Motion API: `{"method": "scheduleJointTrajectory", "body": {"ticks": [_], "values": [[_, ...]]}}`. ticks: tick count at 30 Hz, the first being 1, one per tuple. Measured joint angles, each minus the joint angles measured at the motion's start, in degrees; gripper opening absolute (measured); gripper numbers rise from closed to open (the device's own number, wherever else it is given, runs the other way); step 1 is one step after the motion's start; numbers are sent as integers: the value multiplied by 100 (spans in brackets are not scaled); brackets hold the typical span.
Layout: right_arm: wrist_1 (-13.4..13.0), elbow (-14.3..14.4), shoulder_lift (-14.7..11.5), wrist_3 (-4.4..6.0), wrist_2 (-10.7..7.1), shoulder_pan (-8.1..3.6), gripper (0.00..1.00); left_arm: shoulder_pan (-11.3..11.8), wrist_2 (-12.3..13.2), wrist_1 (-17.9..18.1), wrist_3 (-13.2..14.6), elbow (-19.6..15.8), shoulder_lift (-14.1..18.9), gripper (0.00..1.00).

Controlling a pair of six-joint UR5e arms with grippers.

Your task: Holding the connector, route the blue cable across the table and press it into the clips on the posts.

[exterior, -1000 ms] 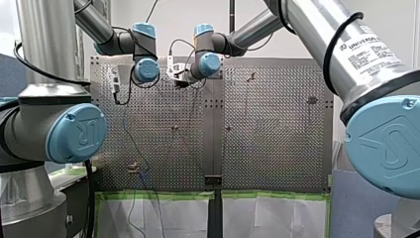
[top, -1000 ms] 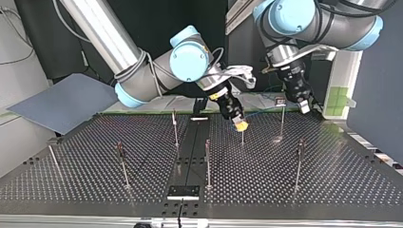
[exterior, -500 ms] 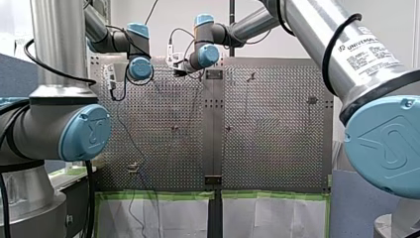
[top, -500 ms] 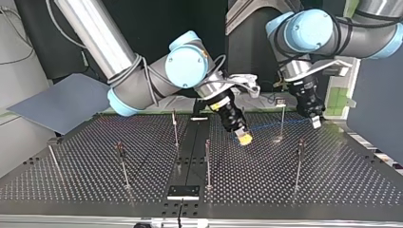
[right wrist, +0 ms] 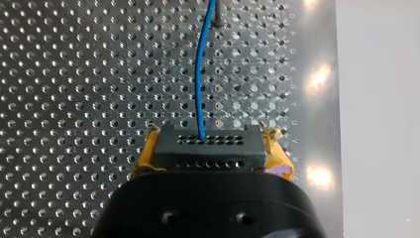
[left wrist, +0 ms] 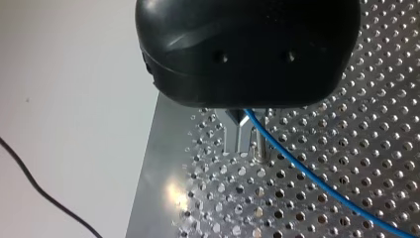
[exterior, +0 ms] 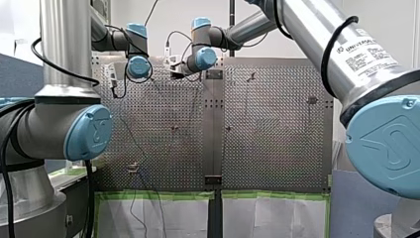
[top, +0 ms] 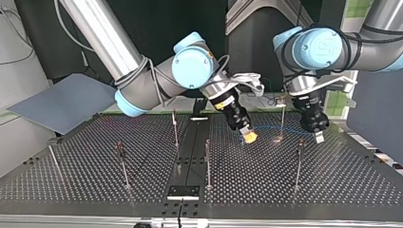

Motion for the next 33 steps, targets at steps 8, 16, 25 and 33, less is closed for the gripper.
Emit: {"method": "scheduleJointTrajectory", "body": {"ticks": [8, 16, 25, 33], "values": [[2, -224, 42, 33, 11, 17, 0, 111, -106, -55, -85, -2, -3, 0], [7, -320, 88, 69, 1, -12, 0, 191, 87, -34, -178, -7, -20, 0], [18, -324, 86, 100, 0, 14, 0, 84, 97, -263, -127, -64, 107, 0], [74, -324, -8, 126, 13, 18, 0, 16, 44, -342, -123, -173, 428, 0]]}}
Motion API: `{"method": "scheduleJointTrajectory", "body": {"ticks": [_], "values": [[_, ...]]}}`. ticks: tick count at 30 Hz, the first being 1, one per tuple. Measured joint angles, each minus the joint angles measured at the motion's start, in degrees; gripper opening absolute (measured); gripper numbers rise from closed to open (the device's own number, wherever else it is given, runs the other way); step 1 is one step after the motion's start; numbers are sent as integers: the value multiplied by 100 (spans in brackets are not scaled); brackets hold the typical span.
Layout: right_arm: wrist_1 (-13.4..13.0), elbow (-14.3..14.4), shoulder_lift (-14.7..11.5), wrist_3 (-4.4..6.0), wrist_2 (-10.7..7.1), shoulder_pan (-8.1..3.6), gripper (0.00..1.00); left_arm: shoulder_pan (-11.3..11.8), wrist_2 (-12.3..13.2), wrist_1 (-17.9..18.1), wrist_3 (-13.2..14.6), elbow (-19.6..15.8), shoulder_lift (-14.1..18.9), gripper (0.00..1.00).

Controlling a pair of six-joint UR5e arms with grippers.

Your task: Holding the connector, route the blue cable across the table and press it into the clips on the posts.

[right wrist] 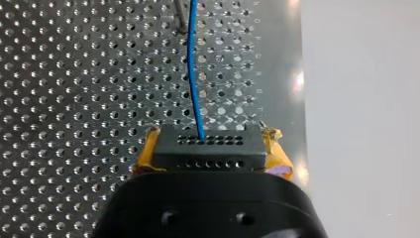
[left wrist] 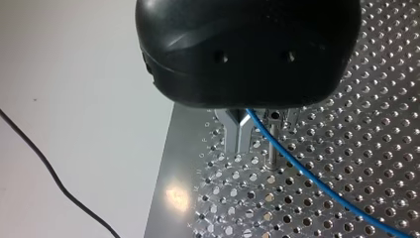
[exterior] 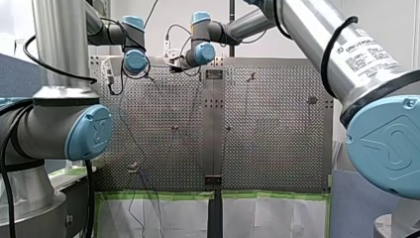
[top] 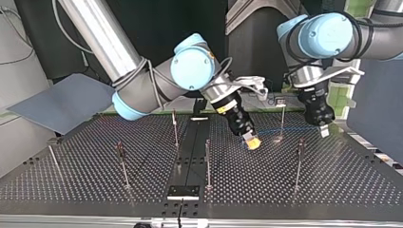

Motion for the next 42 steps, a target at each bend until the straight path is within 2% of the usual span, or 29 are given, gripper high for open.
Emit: {"method": "scheduleJointTrajectory", "body": {"ticks": [6, 18, 26, 34, 42], "values": [[104, 3, -97, 6, 4, 0, 0, -12, 32, 59, 11, -184, 1, 0], [183, 67, -72, 33, 52, 49, 0, 22, 178, 222, -22, -226, -398, 0], [175, 197, 29, 17, 61, 44, 0, 148, 351, 468, -146, -227, -422, 0], [156, 168, 89, -6, 53, 3, 0, 330, 598, 685, -169, -201, -574, 0], [146, 107, 111, -30, 10, -19, 0, 490, 723, 893, -229, -78, -658, 0]]}}
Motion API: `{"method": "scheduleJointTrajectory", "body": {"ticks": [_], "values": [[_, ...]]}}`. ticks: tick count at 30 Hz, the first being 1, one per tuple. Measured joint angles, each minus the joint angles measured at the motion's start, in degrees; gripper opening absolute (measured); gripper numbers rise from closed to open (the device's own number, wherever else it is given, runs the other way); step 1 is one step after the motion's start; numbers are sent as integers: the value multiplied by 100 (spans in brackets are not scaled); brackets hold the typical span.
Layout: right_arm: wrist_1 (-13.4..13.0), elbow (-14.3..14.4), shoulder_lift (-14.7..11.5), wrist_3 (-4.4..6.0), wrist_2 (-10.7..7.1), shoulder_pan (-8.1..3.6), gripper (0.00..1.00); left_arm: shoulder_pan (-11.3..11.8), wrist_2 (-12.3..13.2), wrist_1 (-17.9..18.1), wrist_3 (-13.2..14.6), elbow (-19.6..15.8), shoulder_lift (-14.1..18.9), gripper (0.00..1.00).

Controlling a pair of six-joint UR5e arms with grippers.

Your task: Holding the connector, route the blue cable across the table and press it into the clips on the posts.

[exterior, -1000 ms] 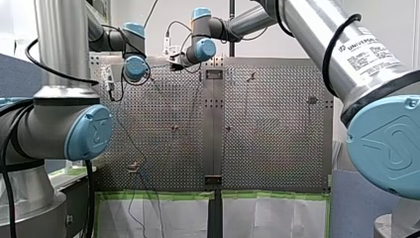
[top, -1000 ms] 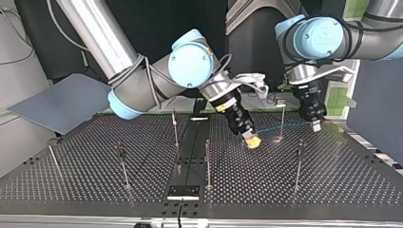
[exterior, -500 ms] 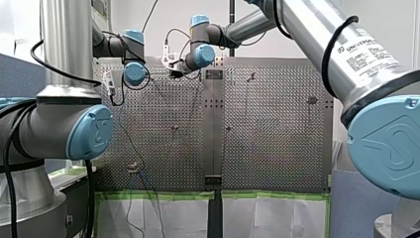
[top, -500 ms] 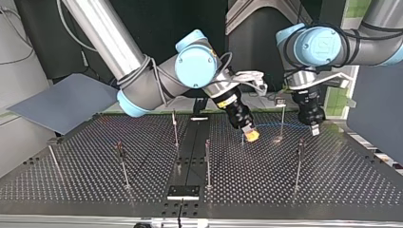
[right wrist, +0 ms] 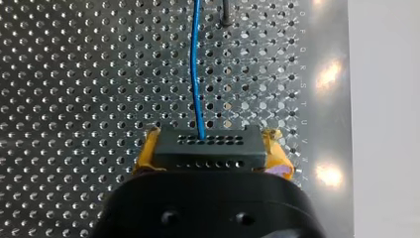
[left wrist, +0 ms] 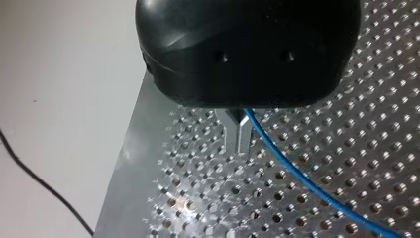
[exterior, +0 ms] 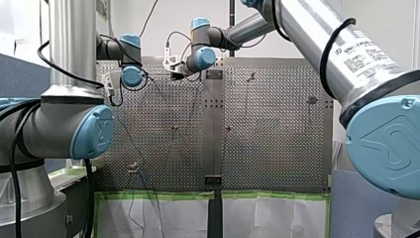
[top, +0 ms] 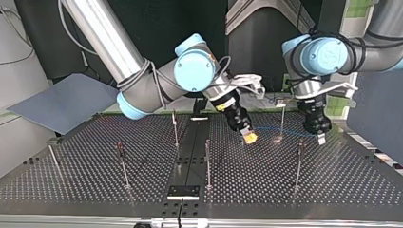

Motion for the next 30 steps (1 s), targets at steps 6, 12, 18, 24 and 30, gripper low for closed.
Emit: {"method": "scheduleJointTrajectory", "body": {"ticks": [6, 12, 18, 24, 30], "values": [[-1, -91, 33, -11, -2, -1, 0, 131, 132, 34, -5, 80, -66, 0], [-1, -175, 92, -16, 1, -3, 0, 284, 329, 110, -52, 150, -143, 0], [4, -264, 146, -16, 3, -15, 0, 428, 444, 128, -87, 279, -252, 0], [8, -364, 186, -13, 18, -28, 0, 560, 569, 171, -128, 355, -384, 0], [8, -391, 205, -13, 27, -49, 0, 680, 694, 255, -245, 410, -427, 0]]}}
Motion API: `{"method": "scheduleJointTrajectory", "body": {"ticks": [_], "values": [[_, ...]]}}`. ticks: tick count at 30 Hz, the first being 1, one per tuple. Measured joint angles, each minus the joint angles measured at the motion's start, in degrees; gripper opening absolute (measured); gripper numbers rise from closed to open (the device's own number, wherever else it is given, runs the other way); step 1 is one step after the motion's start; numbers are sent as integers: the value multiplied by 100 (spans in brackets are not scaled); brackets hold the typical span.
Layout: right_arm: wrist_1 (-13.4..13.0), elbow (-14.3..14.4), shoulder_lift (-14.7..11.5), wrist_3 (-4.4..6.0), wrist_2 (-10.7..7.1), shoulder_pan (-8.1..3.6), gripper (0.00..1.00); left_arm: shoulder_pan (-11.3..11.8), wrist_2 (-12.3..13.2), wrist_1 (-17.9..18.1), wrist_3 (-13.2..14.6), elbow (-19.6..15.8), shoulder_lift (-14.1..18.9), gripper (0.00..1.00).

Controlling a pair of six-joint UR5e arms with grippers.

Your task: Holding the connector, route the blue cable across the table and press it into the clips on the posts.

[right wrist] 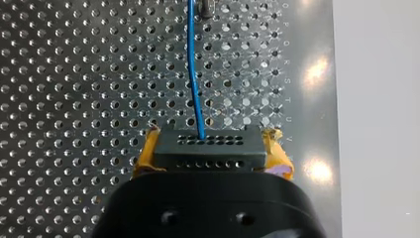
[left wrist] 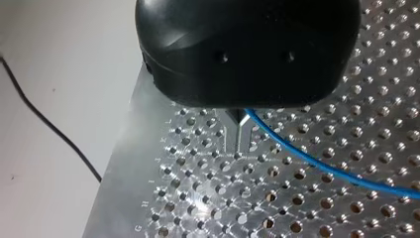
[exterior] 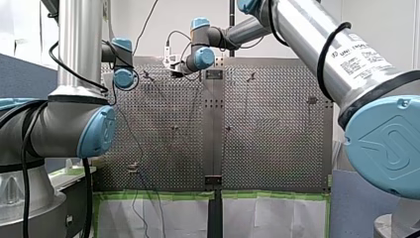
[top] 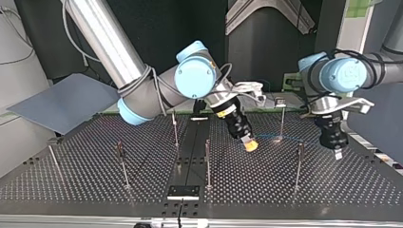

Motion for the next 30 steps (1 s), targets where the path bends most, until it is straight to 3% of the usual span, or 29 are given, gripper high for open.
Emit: {"method": "scheduleJointTrajectory", "body": {"ticks": [16, 23, 30], "values": [[-9, -93, 126, -32, 33, -67, 0, 216, 767, 318, -478, 468, -553, 0], [-22, -150, 195, -43, 110, -92, 0, 233, 857, 357, -516, 733, -854, 0], [-26, -166, 205, -44, 197, -141, 0, 260, 867, 371, -531, 774, -918, 0]]}}
